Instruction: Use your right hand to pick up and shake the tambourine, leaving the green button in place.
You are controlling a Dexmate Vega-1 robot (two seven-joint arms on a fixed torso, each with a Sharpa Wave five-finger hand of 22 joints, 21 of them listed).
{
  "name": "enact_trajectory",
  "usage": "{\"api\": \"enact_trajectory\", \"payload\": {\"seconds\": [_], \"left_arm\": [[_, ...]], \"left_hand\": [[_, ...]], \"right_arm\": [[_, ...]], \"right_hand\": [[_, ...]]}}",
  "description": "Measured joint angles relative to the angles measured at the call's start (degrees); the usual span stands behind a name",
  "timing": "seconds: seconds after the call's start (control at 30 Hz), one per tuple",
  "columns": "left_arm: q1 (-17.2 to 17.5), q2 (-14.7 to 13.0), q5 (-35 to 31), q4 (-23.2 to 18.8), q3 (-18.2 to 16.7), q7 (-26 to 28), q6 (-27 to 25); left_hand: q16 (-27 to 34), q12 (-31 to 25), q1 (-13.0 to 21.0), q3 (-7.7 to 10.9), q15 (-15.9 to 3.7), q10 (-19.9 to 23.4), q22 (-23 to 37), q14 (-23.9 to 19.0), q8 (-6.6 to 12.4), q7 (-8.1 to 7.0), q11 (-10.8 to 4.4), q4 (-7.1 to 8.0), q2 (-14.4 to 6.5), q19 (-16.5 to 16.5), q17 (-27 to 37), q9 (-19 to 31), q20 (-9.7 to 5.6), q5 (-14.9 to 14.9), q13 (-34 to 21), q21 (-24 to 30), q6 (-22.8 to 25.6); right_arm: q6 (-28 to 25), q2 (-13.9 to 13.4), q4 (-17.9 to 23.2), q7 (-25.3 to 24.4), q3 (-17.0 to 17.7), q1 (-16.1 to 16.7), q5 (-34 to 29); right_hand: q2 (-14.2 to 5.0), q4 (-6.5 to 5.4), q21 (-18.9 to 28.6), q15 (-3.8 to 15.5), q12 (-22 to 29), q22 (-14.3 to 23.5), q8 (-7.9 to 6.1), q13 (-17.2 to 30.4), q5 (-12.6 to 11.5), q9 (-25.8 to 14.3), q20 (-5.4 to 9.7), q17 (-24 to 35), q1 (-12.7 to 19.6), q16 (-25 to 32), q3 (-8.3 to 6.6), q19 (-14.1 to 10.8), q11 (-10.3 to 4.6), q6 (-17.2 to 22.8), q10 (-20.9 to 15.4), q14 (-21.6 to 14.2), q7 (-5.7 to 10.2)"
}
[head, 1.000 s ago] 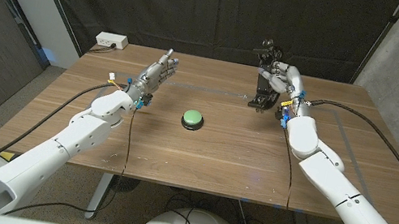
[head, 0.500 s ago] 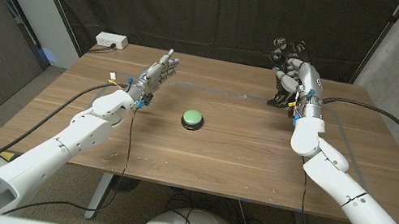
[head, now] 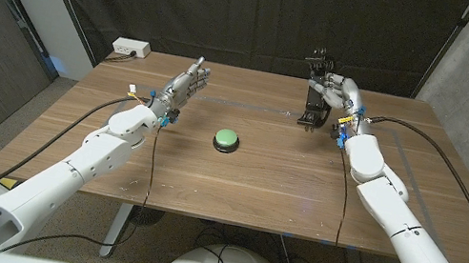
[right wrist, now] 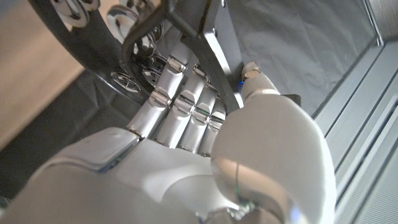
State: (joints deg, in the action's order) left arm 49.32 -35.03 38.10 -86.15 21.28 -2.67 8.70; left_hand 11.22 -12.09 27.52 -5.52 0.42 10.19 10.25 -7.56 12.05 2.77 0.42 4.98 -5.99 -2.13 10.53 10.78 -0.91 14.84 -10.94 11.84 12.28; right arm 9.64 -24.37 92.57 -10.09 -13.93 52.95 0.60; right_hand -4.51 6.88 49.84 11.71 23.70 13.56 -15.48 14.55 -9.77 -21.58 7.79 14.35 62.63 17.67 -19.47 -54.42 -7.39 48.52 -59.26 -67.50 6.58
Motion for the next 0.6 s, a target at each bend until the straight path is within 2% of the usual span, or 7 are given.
{"api": "enact_trajectory", "payload": {"seconds": [0.13,0.2,0.23,0.3,0.33,0.47,0.6], "left_arm": [[-0.3,0.0,0.0,0.3,0.0,-0.2,0.0],[-0.4,0.0,0.0,0.4,0.1,-0.3,0.0],[-0.4,0.0,0.0,0.4,0.1,-0.4,0.0],[-0.6,0.1,0.0,0.7,0.2,-0.5,0.0],[-0.7,0.1,0.0,0.7,0.2,-0.5,0.0],[-1.0,0.2,0.0,1.1,0.3,-0.8,0.0],[-1.4,0.5,-0.1,1.6,0.6,-1.0,0.0]], "left_hand": [[0.0,0.2,0.0,0.00,0.00,0.0,0.0,0.0,0.00,0.00,0.00,0.00,0.0,0.0,0.0,0.0,0.00,0.0,0.0,0.0,0.0],[0.0,0.2,0.0,0.00,0.00,0.0,0.0,0.0,0.00,0.00,0.00,0.00,0.0,0.0,0.0,0.0,0.00,-0.2,0.0,0.0,0.0],[0.0,0.2,0.0,0.00,0.00,0.0,0.0,0.0,0.00,0.00,0.00,0.00,0.0,0.0,0.0,0.0,0.00,-0.2,0.0,0.0,0.0],[0.0,0.2,0.0,0.00,0.00,0.0,0.0,0.0,0.00,0.00,0.00,0.00,0.0,0.0,0.0,0.0,0.00,-0.2,0.0,0.0,0.0],[0.0,0.2,0.0,0.00,0.00,0.0,0.0,0.0,0.00,0.00,0.00,0.00,0.0,0.0,0.0,0.0,0.00,-0.2,0.0,0.0,0.0],[0.0,0.2,0.0,0.00,0.00,0.0,0.0,0.0,0.00,0.00,0.00,0.00,0.0,0.0,0.0,0.0,0.00,-0.2,0.0,0.0,0.0],[0.0,0.2,0.0,0.00,0.00,0.0,0.0,0.0,0.00,0.00,0.00,0.00,0.0,0.0,0.0,0.0,0.00,-0.2,0.0,0.0,0.0]], "right_arm": [[0.0,1.9,-1.3,9.4,2.2,0.3,10.2],[0.1,2.7,-1.8,12.0,3.3,0.4,14.7],[0.1,2.8,-1.9,12.0,3.4,0.5,14.7],[0.6,3.4,-2.4,14.6,4.4,0.6,20.7],[0.6,3.4,-2.5,14.6,4.5,0.6,20.9],[2.6,3.1,-2.8,15.6,5.0,0.9,29.7],[4.8,0.3,-2.2,12.9,3.4,0.9,35.4]], "right_hand": [[0.00,0.00,0.4,0.00,0.0,0.0,0.01,0.0,0.0,0.0,0.00,0.0,0.0,0.0,0.00,0.0,0.21,0.0,-0.2,0.0,0.00],[0.00,0.00,0.4,0.00,0.0,0.0,0.01,0.0,0.0,-0.1,0.00,-0.1,0.0,0.0,0.00,0.0,0.22,0.0,-0.2,0.0,0.00],[0.00,0.00,0.4,-0.06,-0.1,0.0,0.01,0.0,0.0,-0.1,0.00,-0.2,0.0,0.0,0.00,0.0,0.22,0.0,-0.2,-0.1,0.00],[0.00,0.00,0.4,-0.30,-0.1,0.0,0.02,0.0,0.0,-0.1,0.00,-0.3,0.0,0.0,0.00,0.0,0.22,0.0,-0.2,-0.3,0.00],[0.00,0.00,0.4,-0.30,-0.1,0.0,0.08,0.0,0.0,-0.1,0.00,-0.3,0.0,0.0,0.00,0.0,0.22,0.0,-0.2,-0.3,0.00],[0.00,0.00,0.9,-0.30,-0.1,-0.2,0.20,0.0,0.0,-0.4,0.31,-0.3,0.0,0.0,0.00,-0.3,0.22,0.0,-0.2,-0.3,-0.01],[0.00,0.00,0.9,-0.30,-0.3,-0.3,0.00,0.0,0.0,-0.4,0.31,-0.4,0.0,0.0,0.00,-0.3,0.21,0.0,-0.2,-0.3,-0.01]]}}
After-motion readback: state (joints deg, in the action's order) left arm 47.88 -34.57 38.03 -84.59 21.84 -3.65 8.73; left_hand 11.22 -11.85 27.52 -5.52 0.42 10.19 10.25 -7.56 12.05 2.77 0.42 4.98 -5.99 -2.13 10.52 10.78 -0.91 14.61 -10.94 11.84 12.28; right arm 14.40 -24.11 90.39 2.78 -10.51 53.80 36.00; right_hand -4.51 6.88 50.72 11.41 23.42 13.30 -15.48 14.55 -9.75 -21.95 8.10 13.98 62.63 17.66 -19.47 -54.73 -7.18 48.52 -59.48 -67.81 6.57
